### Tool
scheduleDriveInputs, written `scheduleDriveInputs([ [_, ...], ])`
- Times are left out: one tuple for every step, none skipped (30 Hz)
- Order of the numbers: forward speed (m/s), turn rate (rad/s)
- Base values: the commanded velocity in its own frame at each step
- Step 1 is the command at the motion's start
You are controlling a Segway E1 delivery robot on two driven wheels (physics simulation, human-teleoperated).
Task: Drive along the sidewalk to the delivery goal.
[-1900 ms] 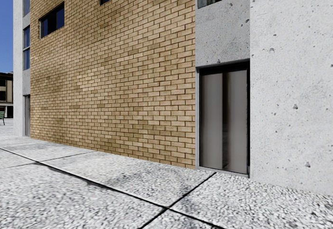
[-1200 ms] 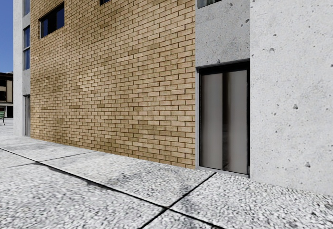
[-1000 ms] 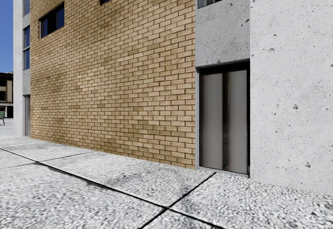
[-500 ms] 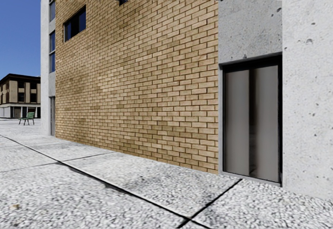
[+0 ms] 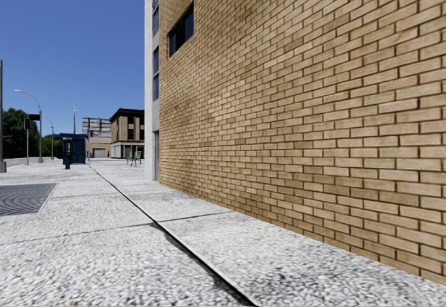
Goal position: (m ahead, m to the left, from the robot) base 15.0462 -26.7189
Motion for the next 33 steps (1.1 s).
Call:
scheduleDriveInputs([
  [1.74, 0.76],
  [1.74, 0.70],
  [1.74, 0.68],
  [1.74, 0.68],
  [1.74, 0.66],
  [1.74, 0.58],
  [1.74, 0.39],
  [1.74, 0.39],
  [1.74, 0.15],
  [1.74, 0.00],
  [1.73, 0.00],
  [1.73, 0.00],
  [1.71, 0.00],
  [1.66, 0.00],
  [1.66, 0.00],
  [1.64, 0.00],
  [1.63, 0.00],
  [1.63, 0.00],
  [1.63, 0.00],
  [1.63, 0.06],
  [1.63, 0.52],
  [1.61, 0.72],
  [1.61, 0.72],
  [1.60, 0.84],
  [1.60, 0.87],
  [1.60, 0.87],
  [1.66, 0.88],
  [1.83, 0.88],
  [2.00, 0.88],
  [2.00, 0.88],
  [2.00, 0.88],
  [2.00, 0.88],
  [2.00, 0.90],
])
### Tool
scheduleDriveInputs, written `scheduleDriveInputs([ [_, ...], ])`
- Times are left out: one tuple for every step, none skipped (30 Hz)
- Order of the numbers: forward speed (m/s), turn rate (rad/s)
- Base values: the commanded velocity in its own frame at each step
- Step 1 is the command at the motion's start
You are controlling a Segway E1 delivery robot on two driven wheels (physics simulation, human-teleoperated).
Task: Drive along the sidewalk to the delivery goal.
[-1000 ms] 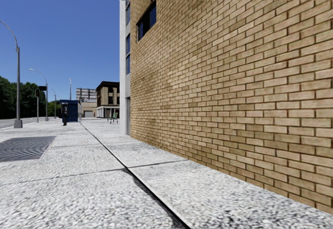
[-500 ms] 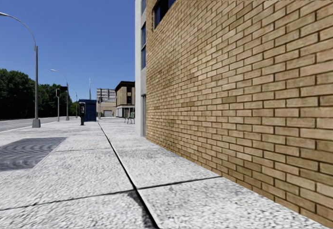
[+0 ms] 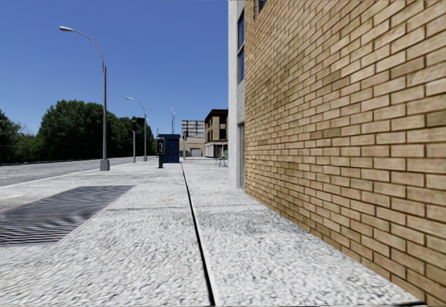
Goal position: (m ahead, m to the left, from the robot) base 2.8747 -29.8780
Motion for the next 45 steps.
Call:
scheduleDriveInputs([
  [2.00, 0.90],
  [2.00, 0.92],
  [2.00, 0.92],
  [2.00, 0.92],
  [2.00, 0.93],
  [2.00, 0.95],
  [2.00, 0.95],
  [2.00, 0.96],
  [2.00, 0.97],
  [1.97, 0.97],
  [1.97, 0.97],
  [1.94, 0.97],
  [1.93, 0.98],
  [1.93, 0.98],
  [1.93, 1.02],
  [1.93, 1.04],
  [1.93, 1.04],
  [1.93, 1.04],
  [1.93, 1.04],
  [1.93, 1.04],
  [1.93, 1.04],
  [1.93, 1.04],
  [1.93, 1.04],
  [1.92, 1.04],
  [1.92, 1.04],
  [1.92, 1.04],
  [1.92, 1.05],
  [1.92, 1.05],
  [1.92, 1.05],
  [1.92, 1.05],
  [1.92, 1.08],
  [1.92, 1.08],
  [1.92, 1.12],
  [1.92, 1.13],
  [1.92, 1.14],
  [1.92, 1.14],
  [1.92, 1.14],
  [1.92, 1.14],
  [1.92, 1.15],
  [1.92, 1.15],
  [1.92, 1.17],
  [1.92, 1.17],
  [1.92, 1.17],
  [1.92, 1.17],
  [1.92, 1.17],
])
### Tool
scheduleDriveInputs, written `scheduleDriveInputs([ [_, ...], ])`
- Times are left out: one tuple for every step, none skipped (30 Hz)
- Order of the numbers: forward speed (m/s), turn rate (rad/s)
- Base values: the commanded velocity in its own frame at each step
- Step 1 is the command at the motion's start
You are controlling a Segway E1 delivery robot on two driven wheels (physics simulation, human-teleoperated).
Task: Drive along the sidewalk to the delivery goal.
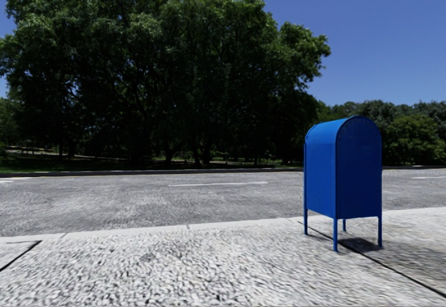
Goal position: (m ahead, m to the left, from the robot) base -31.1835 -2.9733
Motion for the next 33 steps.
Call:
scheduleDriveInputs([
  [1.92, 1.17],
  [1.92, 1.17],
  [1.92, 1.17],
  [1.92, 1.17],
  [1.92, 1.17],
  [1.92, 1.17],
  [1.92, 1.17],
  [1.92, 1.17],
  [1.92, 1.17],
  [1.92, 1.17],
  [1.92, 1.17],
  [1.92, 1.17],
  [1.92, 1.17],
  [1.92, 1.17],
  [1.92, 1.17],
  [1.92, 1.17],
  [1.92, 1.17],
  [1.92, 1.17],
  [1.92, 1.17],
  [1.92, 1.17],
  [1.92, 1.17],
  [1.92, 1.17],
  [1.92, 1.17],
  [1.92, 1.17],
  [1.92, 1.17],
  [1.93, 1.17],
  [1.93, 1.17],
  [1.93, 1.17],
  [1.93, 1.17],
  [1.94, 1.17],
  [1.94, 1.17],
  [1.94, 1.17],
  [1.94, 1.17],
])
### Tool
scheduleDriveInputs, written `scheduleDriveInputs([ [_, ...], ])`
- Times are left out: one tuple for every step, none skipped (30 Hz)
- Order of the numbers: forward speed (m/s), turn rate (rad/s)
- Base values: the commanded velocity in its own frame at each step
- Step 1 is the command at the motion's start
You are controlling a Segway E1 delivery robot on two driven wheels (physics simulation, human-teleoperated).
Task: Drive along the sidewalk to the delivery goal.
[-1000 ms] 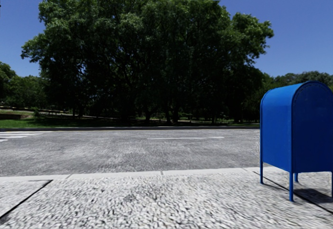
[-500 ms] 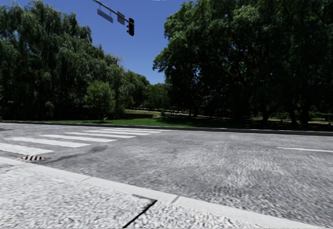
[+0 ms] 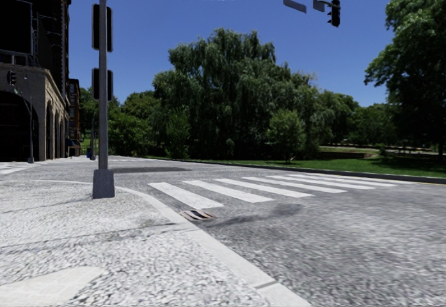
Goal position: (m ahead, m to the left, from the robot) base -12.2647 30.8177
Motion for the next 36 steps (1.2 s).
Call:
scheduleDriveInputs([
  [1.94, 1.17],
  [1.94, 1.17],
  [1.94, 1.17],
  [1.94, 1.17],
  [1.94, 1.17],
  [1.94, 1.17],
  [1.94, 1.17],
  [1.94, 1.17],
  [1.94, 1.17],
  [1.94, 1.17],
  [1.94, 1.17],
  [2.00, 1.06],
  [2.00, 1.06],
  [2.00, 0.84],
  [2.00, 0.63],
  [2.00, 0.63],
  [2.00, 0.60],
  [2.00, 0.68],
  [2.00, 0.68],
  [2.00, 0.71],
  [2.00, 0.72],
  [2.00, 0.70],
  [2.00, 0.70],
  [2.00, 0.60],
  [2.00, 0.51],
  [2.00, 0.48],
  [2.00, 0.48],
  [2.00, 0.49],
  [2.00, 0.53],
  [2.00, 0.53],
  [2.00, 0.60],
  [2.00, 0.63],
  [2.00, 0.63],
  [2.00, 0.63],
  [2.00, 0.60],
  [2.00, 0.55],
])
